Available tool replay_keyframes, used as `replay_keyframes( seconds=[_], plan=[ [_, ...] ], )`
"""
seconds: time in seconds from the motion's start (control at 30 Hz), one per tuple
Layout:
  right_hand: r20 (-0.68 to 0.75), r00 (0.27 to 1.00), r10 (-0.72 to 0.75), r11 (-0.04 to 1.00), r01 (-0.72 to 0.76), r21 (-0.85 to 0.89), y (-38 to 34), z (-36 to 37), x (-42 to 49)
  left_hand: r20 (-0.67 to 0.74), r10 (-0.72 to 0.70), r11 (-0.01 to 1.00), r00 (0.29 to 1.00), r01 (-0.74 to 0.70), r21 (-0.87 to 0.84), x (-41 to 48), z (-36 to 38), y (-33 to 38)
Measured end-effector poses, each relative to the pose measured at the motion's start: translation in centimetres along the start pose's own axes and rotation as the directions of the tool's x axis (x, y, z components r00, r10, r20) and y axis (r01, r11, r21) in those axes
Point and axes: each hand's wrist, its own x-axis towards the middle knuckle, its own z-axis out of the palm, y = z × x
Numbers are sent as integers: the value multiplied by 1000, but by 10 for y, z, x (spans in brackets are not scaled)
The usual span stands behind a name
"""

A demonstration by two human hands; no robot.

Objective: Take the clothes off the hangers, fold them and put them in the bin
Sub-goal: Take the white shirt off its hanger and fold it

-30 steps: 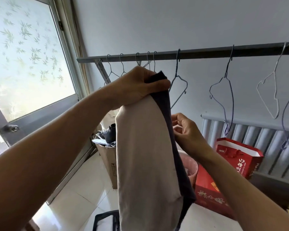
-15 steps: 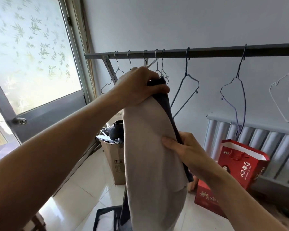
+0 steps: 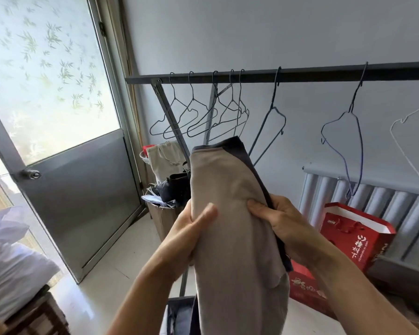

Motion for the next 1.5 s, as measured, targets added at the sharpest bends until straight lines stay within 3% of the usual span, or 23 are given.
replay_keyframes(
  seconds=[0.17,0.33,0.47,0.57,0.63,0.73,0.8,0.93,1.0,1.07,1.1,1.2,1.27,1.37,1.5],
  plan=[
    [-22,1000,-6,1000,5,-14,7,6,0,-104,220,971,970,-208,116,-9,-3,-3],
    [-179,968,-177,956,126,-266,13,8,2,-189,362,912,913,-304,276,-14,4,-1],
    [27,988,-153,941,154,-301,15,4,0,-275,333,921,902,-248,300,-12,2,0],
    [47,991,-123,892,131,-434,14,2,1,-189,306,896,933,-215,388,-12,-2,8],
    [29,989,-143,843,137,-520,13,1,2,-72,280,826,957,-202,526,-14,-8,18],
    [66,979,-195,775,195,-601,8,-2,3,36,285,545,958,-193,816,-14,-14,31],
    [92,971,-222,733,228,-640,5,-2,2,55,319,396,946,-186,899,-15,-14,37],
    [84,958,-275,674,254,-694,5,-6,6,88,352,308,932,-204,929,-17,-23,42],
    [77,964,-253,734,243,-634,6,-9,7,105,345,293,933,-213,932,-15,-31,40],
    [68,978,-196,854,205,-479,6,-10,5,96,324,343,941,-211,915,-11,-39,37],
    [70,980,-185,899,198,-391,6,-9,3,75,318,417,945,-210,884,-9,-41,35],
    [28,977,-209,951,210,-227,10,-4,5,-34,240,795,970,-176,580,-8,-38,26],
    [-11,973,-233,957,227,-181,12,1,9,-83,155,941,984,-121,316,-7,-31,15],
    [-78,962,-263,955,248,-164,12,7,14,-149,56,998,987,-51,39,-6,-21,2],
    [-195,947,-255,958,220,-185,11,3,22,-43,-21,997,999,18,-74,-15,-15,-18]
  ],
)
